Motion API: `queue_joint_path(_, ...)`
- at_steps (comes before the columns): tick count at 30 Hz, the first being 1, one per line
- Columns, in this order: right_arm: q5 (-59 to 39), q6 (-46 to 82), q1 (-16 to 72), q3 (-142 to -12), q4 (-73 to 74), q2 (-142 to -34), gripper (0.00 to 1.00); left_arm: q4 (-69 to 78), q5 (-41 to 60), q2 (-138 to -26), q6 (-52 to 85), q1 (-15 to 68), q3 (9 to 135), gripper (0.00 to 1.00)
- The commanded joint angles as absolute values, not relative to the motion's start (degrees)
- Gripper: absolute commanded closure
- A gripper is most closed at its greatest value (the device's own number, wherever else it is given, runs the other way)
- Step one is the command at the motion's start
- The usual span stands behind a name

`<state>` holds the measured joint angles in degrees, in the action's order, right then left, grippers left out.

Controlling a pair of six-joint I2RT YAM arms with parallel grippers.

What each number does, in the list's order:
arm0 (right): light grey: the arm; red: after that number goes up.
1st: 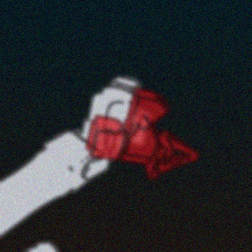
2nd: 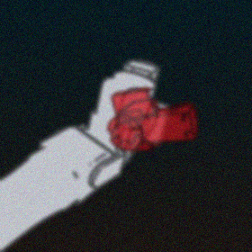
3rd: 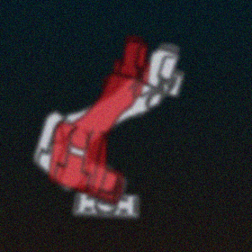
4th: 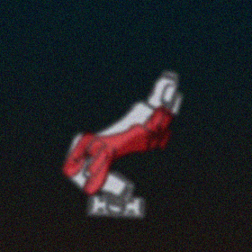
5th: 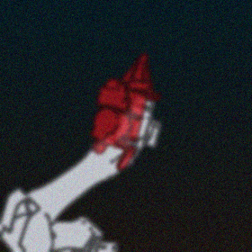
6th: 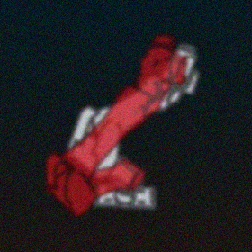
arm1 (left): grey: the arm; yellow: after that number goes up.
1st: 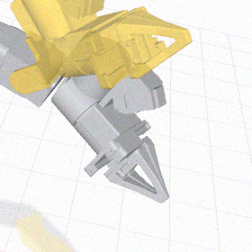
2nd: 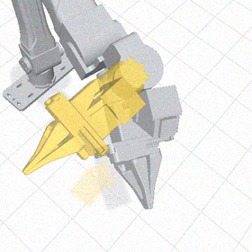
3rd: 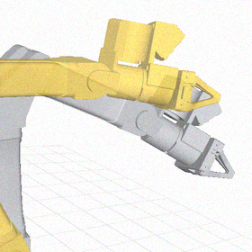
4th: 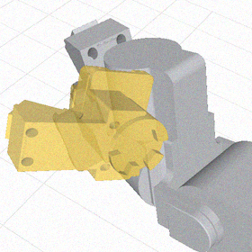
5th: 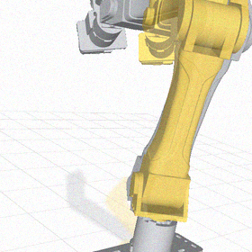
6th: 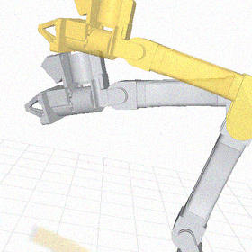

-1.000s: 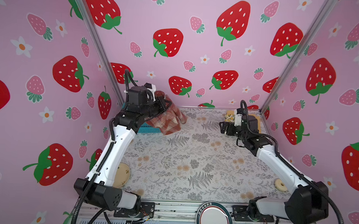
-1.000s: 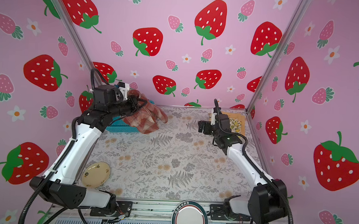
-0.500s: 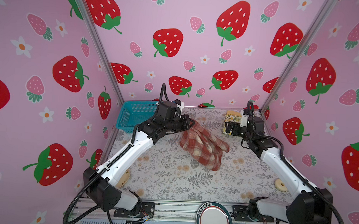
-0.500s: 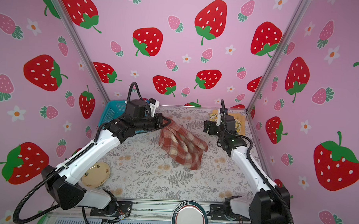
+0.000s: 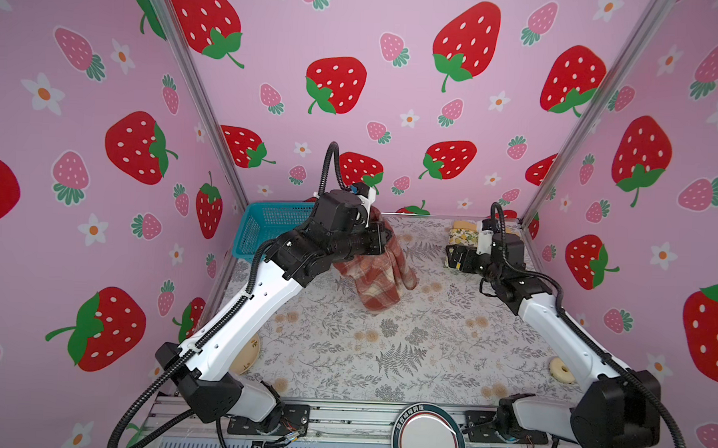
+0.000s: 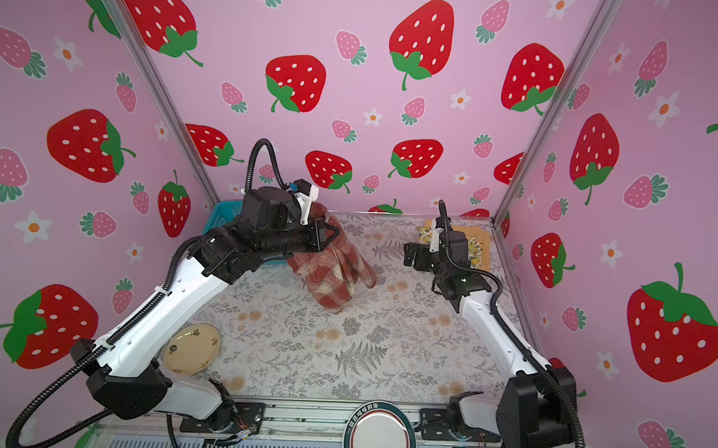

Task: Fold and stack the skirts
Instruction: 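Lift the plaid skirt out of the basket and carry it toward the table center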

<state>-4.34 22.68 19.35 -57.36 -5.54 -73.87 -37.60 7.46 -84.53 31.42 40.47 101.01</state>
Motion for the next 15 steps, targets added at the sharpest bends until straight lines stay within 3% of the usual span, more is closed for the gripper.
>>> queue_joint_path(1, -3.7, 23.2, 19.1, -56.3, -4.6, -74.3, 0.00, -38.5, 7.4, -92.3, 27.2, 44.1, 101.1, 1.00)
queue_joint_path(7, 1.8, 23.0, 17.1, -54.6, -6.8, -73.1, 0.00, -32.3, 13.4, -107.6, 25.2, 50.5, 100.0, 0.99)
queue_joint_path(9, 3.9, 22.7, 15.9, -53.9, -7.6, -72.4, 0.00, -31.5, 15.0, -112.7, 25.0, 51.8, 101.9, 0.84)
queue_joint_path(13, 7.4, 21.8, 13.1, -51.7, -8.5, -69.5, 0.00, -30.9, 18.5, -119.5, 25.3, 53.3, 106.7, 0.67)
queue_joint_path(15, 7.9, 21.0, 12.3, -50.9, -9.0, -68.0, 0.00, -29.1, 19.4, -119.0, 25.5, 53.4, 106.8, 0.50)
